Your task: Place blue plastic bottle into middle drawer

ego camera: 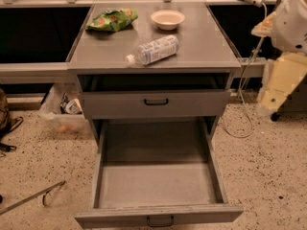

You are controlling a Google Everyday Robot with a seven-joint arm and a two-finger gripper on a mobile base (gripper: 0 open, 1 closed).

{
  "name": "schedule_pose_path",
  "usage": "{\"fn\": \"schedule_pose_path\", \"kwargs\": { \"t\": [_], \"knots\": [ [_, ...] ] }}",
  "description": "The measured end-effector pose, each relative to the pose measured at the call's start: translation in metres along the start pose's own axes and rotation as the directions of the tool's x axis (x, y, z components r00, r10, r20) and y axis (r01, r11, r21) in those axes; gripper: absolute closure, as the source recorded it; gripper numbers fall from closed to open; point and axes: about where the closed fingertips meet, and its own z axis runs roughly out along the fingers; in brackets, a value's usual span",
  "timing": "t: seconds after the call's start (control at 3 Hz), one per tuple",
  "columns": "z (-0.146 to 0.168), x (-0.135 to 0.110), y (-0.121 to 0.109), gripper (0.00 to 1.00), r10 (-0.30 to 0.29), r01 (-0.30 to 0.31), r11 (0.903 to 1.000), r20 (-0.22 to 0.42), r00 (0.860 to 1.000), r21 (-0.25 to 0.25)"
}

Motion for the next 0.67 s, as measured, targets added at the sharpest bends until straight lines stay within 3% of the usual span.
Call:
{"fn": "schedule_pose_path", "kwargs": {
  "t": [0.33, 0.67],
  "knots": [
    [0.001, -0.022, -0.051, 0.0, -0.091, 0.089, 0.9941, 0.03, 0.995, 0.062],
    [0.014, -0.058, -0.102, 0.0, -0.179, 0.168, 0.9802, 0.106, 0.978, 0.105]
  ]
}}
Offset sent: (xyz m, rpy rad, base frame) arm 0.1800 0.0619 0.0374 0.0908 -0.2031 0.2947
